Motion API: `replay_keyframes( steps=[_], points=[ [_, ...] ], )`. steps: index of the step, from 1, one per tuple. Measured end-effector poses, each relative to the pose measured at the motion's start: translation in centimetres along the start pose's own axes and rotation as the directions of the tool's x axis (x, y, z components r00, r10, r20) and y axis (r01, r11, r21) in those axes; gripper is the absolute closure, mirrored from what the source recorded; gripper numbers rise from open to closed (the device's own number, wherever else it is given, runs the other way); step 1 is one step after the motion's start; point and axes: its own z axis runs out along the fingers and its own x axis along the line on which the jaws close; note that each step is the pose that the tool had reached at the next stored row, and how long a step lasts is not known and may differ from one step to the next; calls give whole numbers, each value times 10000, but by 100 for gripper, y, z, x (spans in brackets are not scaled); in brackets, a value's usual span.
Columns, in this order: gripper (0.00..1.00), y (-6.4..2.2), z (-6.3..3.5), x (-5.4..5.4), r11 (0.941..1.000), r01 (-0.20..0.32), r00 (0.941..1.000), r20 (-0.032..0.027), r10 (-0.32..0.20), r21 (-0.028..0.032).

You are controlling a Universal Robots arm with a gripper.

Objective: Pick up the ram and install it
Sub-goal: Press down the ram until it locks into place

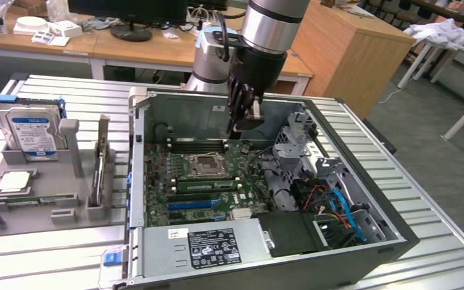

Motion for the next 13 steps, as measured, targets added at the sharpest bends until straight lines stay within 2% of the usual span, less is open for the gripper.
replay_keyframes(
  steps=[2,13],
  points=[
    [89,0,0,0,10000,-1,10000,0,1,0],
    [89,-9,-1,0,10000,0,10000,-1,0,0]
  ],
)
